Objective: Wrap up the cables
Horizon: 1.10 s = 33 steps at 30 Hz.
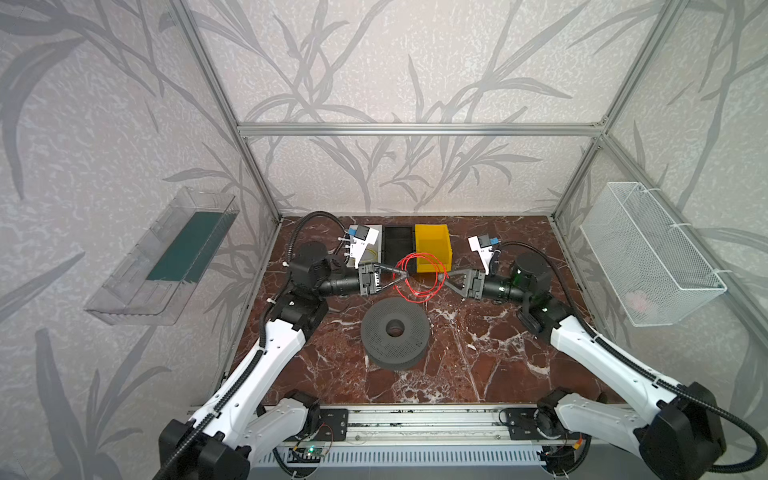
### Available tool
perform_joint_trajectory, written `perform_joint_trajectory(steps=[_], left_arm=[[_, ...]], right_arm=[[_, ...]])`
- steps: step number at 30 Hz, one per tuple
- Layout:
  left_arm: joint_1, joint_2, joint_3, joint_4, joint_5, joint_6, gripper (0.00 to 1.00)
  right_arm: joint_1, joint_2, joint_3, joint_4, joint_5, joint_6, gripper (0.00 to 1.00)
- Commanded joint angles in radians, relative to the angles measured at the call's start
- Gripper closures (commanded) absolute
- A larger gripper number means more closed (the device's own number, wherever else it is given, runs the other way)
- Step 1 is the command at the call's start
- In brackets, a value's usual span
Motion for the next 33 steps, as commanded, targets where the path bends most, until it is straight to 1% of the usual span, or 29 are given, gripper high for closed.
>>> perform_joint_trajectory(steps=[1,3,6,8,10,11,15,21,25,28,33], left_arm=[[-0.009,-0.021,-0.007,0.055,0.027,-0.019,1.00],[-0.008,-0.022,-0.001,0.024,0.019,-0.002,1.00],[-0.008,-0.026,0.020,-0.093,-0.013,0.075,1.00],[-0.008,-0.033,0.020,-0.107,-0.020,0.084,1.00],[-0.008,-0.033,0.020,-0.105,-0.019,0.080,1.00],[-0.008,-0.032,0.022,-0.101,-0.016,0.078,1.00],[-0.008,-0.024,0.025,-0.085,-0.009,0.068,1.00],[-0.009,-0.022,0.019,-0.037,0.000,0.027,1.00],[-0.009,-0.027,0.024,-0.045,0.000,0.029,1.00],[-0.009,-0.026,0.024,-0.045,0.004,0.027,1.00],[-0.012,-0.024,0.021,-0.040,0.008,0.026,1.00]], right_arm=[[0.003,-0.014,-0.009,0.010,0.000,-0.008,0.57],[-0.013,-0.023,-0.015,-0.017,0.008,-0.012,0.58],[-0.067,-0.072,-0.047,-0.017,0.001,0.004,0.57],[-0.107,-0.114,-0.059,-0.046,-0.017,0.001,0.56],[-0.117,-0.141,-0.054,-0.092,-0.024,-0.026,0.55],[-0.116,-0.146,-0.051,-0.105,-0.031,-0.031,0.54],[-0.095,-0.126,-0.060,-0.038,-0.053,0.010,0.54],[-0.025,-0.078,-0.058,-0.033,-0.018,-0.016,0.55],[-0.022,-0.044,-0.071,-0.037,-0.031,-0.032,0.58],[-0.019,-0.027,-0.091,0.021,-0.040,-0.003,0.58],[0.019,0.008,-0.057,0.038,-0.044,-0.002,0.58]])
